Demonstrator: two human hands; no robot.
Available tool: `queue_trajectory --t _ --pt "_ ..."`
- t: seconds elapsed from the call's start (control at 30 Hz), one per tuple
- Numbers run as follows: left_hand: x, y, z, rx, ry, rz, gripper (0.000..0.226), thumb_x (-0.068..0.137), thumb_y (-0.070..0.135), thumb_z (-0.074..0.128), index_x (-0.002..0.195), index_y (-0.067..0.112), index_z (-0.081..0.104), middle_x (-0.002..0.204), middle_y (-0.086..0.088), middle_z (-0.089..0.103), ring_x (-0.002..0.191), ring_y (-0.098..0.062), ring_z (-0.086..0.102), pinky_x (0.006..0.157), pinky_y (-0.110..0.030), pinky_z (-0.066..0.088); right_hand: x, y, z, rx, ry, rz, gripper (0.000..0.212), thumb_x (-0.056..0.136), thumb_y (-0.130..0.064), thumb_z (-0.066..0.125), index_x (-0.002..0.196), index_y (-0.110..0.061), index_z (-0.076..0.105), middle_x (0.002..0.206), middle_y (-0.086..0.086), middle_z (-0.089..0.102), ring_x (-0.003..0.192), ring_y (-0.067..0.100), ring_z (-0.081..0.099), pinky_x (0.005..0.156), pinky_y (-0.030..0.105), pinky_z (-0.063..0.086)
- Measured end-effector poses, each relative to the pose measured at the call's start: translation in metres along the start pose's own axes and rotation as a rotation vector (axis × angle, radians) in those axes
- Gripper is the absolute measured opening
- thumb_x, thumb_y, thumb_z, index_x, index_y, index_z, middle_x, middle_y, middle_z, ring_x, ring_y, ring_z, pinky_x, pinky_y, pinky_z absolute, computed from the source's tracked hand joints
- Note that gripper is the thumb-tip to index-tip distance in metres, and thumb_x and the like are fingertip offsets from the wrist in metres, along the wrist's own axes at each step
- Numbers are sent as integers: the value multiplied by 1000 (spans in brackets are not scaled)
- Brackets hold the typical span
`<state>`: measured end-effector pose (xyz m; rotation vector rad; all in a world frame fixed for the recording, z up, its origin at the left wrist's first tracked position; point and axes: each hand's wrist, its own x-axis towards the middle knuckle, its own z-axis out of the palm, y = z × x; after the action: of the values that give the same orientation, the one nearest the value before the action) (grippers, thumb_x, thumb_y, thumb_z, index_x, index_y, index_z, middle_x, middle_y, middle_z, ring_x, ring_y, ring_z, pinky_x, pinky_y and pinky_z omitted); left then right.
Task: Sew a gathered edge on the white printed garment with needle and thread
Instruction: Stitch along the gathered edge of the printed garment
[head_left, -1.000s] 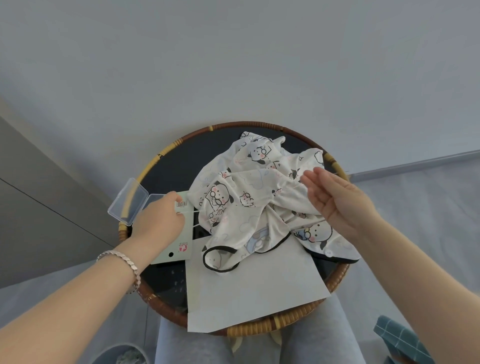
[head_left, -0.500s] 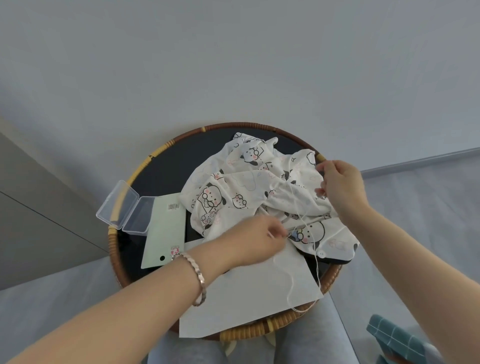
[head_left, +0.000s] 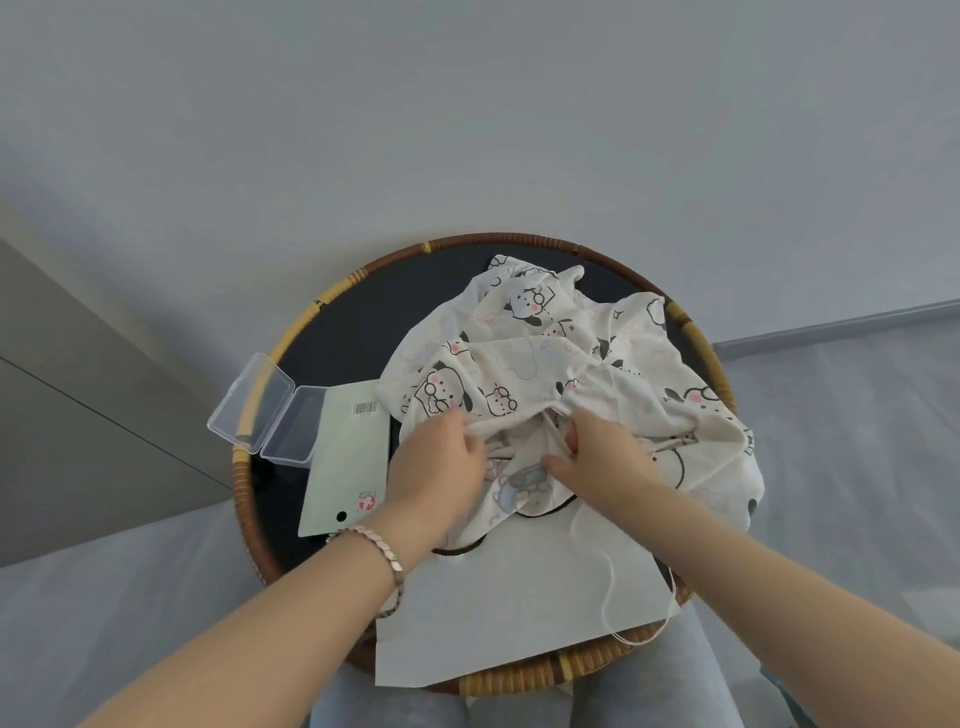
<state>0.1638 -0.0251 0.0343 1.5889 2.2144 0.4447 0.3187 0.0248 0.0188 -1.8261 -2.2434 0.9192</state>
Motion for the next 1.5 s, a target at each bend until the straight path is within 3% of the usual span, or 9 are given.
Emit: queue_trajectory --t 0.2,0.33,0.53,0.83,0.97,1.17,1.3,1.4,1.5 --pt "7 -16 -35 -150 -32 79 11 91 18 46 99 14 53 85 2 55 64 -13 48 54 -26 37 -16 -1 -10 428 82 -71 42 76 -13 66 64 -18 25 60 -2 35 54 13 28 51 24 27" --pt "3 -27 -47 186 -218 216 58 81 30 63 131 33 34 124 8 47 102 -16 55 80 -35 50 -35 -14 -20 528 52 -183 42 75 -6 64 65 -17 24 63 1 34 52 8 24 48 17 25" --pt "-4 -21 -35 126 -49 252 17 83 6 49 93 15 59 90 3 49 80 -21 54 64 -30 43 -54 -31 -6 643 -72 -198 42 75 0 61 66 -17 23 56 -10 27 44 5 23 43 13 22" --pt "-5 2 -18 -384 -290 2 26 92 13 40 113 23 50 95 6 52 86 -12 53 75 -28 43 -66 -34 14 886 -78 -72 37 79 2 60 66 -14 29 74 6 48 59 14 40 51 16 33" --pt "-8 6 -21 -496 -497 -116 33 87 47 53 88 15 61 90 4 60 88 -12 55 69 -21 38 -68 -33 21 852 -21 -97 25 79 -7 67 76 2 44 66 -2 50 60 7 44 54 14 37" --pt "-14 -10 -21 -599 -410 -86 16 83 27 66 73 14 67 65 5 62 63 -5 54 60 -19 40 -57 -26 13 897 -143 -122 38 81 -1 64 67 -14 31 81 14 66 63 17 56 62 29 47" --pt "-21 -19 -28 -427 -237 95 14 84 25 63 85 12 67 84 -6 67 80 -17 61 73 -32 48 -31 -13 -19 584 147 -215 34 87 2 50 66 -19 35 97 1 66 62 7 64 61 37 50" --pt "-25 -22 -33 -327 -205 176 3 83 23 63 81 22 65 80 7 66 80 -9 59 72 -28 48 -15 -8 -36 326 16 -325 39 88 -8 53 68 -40 42 102 1 65 59 6 56 55 27 47" --pt "-27 -25 -39 -298 -194 254 17 83 22 63 73 35 59 77 16 62 78 0 56 69 -19 44 -3 -4 -36 83 -59 -368 10 84 -15 57 78 -13 49 84 -20 61 56 1 45 57 20 39"
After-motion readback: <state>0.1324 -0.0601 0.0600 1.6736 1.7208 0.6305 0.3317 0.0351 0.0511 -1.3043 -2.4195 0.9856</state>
